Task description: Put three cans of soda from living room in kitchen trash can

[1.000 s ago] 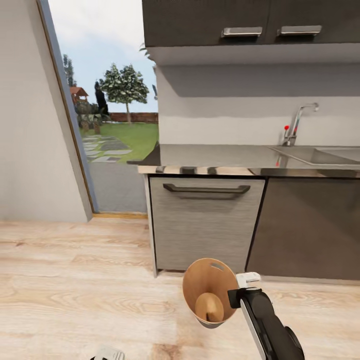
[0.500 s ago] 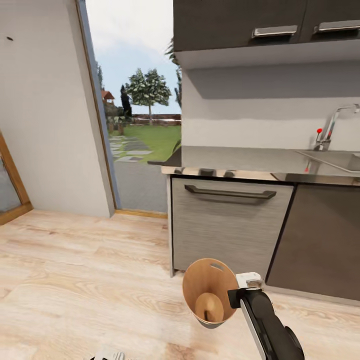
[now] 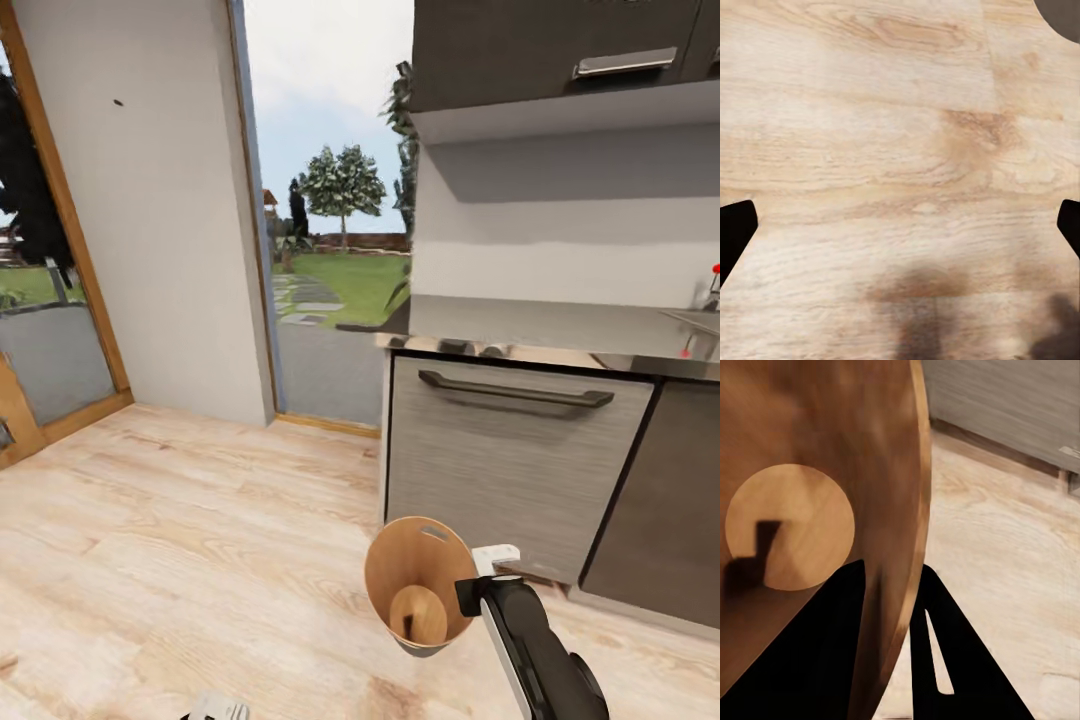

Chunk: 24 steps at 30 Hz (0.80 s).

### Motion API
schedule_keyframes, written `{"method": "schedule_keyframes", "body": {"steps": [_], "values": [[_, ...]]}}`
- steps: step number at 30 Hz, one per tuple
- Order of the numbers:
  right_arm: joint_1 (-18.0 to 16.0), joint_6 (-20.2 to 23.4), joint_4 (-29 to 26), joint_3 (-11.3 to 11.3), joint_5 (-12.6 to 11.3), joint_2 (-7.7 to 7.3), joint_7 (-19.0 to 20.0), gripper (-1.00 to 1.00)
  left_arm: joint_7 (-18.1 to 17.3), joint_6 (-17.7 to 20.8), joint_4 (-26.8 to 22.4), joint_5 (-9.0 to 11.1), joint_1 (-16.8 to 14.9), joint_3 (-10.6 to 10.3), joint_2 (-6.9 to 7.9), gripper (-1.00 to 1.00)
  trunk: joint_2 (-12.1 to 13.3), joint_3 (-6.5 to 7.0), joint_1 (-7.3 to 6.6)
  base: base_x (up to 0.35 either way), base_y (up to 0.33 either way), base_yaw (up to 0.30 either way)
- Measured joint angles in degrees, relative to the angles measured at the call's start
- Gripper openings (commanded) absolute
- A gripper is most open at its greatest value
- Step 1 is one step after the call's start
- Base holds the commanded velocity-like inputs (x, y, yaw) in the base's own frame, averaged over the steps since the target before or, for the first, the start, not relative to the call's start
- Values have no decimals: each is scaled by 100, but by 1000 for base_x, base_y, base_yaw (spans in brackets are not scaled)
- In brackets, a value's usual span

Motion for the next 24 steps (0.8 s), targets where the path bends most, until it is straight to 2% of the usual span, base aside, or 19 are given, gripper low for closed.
{"method": "schedule_keyframes", "body": {"steps": [3, 7, 16, 22, 24], "values": [[0, -4, 0, 4, -56, 1, 1, -100, 0, 0, 0, 0, 0, 0, 0, 100, 0, 13, 0, -65, 44, 272], [0, 4, 0, 1, 49, 0, -3, -100, 0, 0, 0, 0, 0, 0, 1, 100, 0, 30, 0, -18, 15, 272], [0, -3, 5, 6, -45, 0, -6, -100, 0, 0, -5, 1, 0, 0, 0, 100, 0, 68, 0, -102, 104, 272], [0, 6, 8, 5, 77, -1, -8, -100, 0, 0, -8, 0, 0, 0, 0, 100, 0, 93, 0, -70, 84, 272], [0, 1, 8, 7, 14, 0, -7, -100, 0, 0, -8, 0, 0, 0, 0, 100, 0, 102, 0, -140, 176, 272]]}}
